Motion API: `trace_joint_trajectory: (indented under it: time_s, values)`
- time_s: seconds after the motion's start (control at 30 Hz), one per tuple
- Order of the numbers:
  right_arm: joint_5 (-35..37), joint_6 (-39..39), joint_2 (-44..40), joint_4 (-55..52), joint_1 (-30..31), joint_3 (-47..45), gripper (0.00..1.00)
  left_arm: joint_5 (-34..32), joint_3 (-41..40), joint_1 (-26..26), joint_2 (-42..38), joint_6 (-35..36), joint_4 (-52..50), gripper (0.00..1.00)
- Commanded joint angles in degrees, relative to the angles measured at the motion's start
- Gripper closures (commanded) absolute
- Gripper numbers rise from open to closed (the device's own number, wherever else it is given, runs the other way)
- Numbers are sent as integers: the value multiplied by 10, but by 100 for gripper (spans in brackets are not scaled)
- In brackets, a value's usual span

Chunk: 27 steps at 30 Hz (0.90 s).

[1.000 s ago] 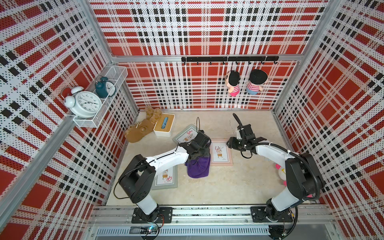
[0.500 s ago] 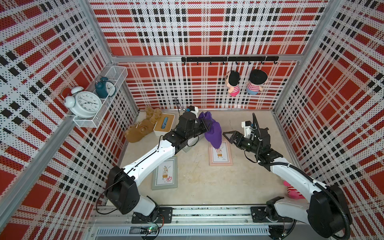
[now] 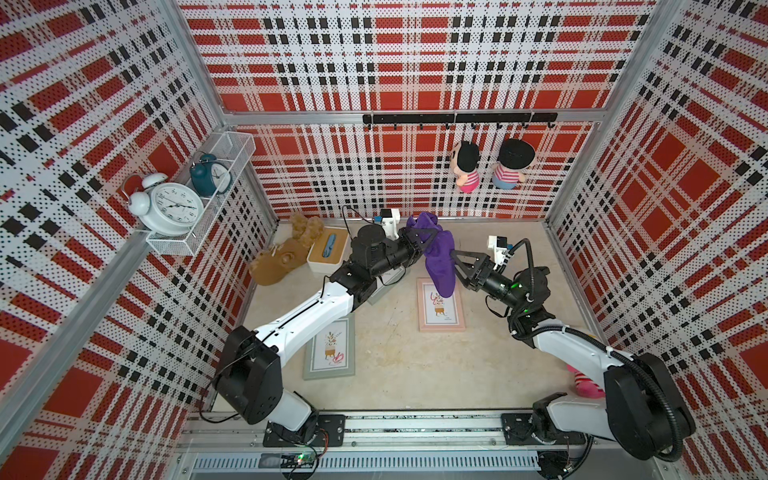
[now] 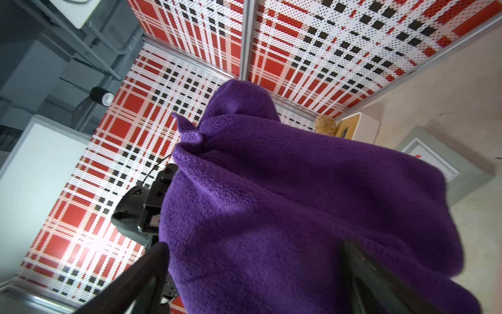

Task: Wipe the picture frame with a cloth
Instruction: Adjust the cleaning item.

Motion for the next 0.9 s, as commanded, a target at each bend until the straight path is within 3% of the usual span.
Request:
trace_joint_trajectory:
  time_s: [0.0, 0.27, 0.43, 0.73, 0.83, 0.87]
  values:
    - [-11, 91, 29, 145, 11, -1, 0, 17, -10, -3, 9, -53, 82, 100]
    - [-13, 162, 76, 204, 39, 33, 0, 18, -9, -10, 45, -69, 109, 100]
    - [3, 119, 31, 113, 31, 43, 10, 7, -36, -7, 42, -60, 107, 100]
    - [18, 39, -8, -60, 22, 91, 45, 18, -62, -15, 28, -46, 106, 100]
    - [22, 22, -5, -97, 22, 101, 72, 19, -69, -13, 22, -40, 105, 99]
    - [26, 10, -7, -112, 21, 103, 81, 19, -71, -12, 19, -37, 102, 93]
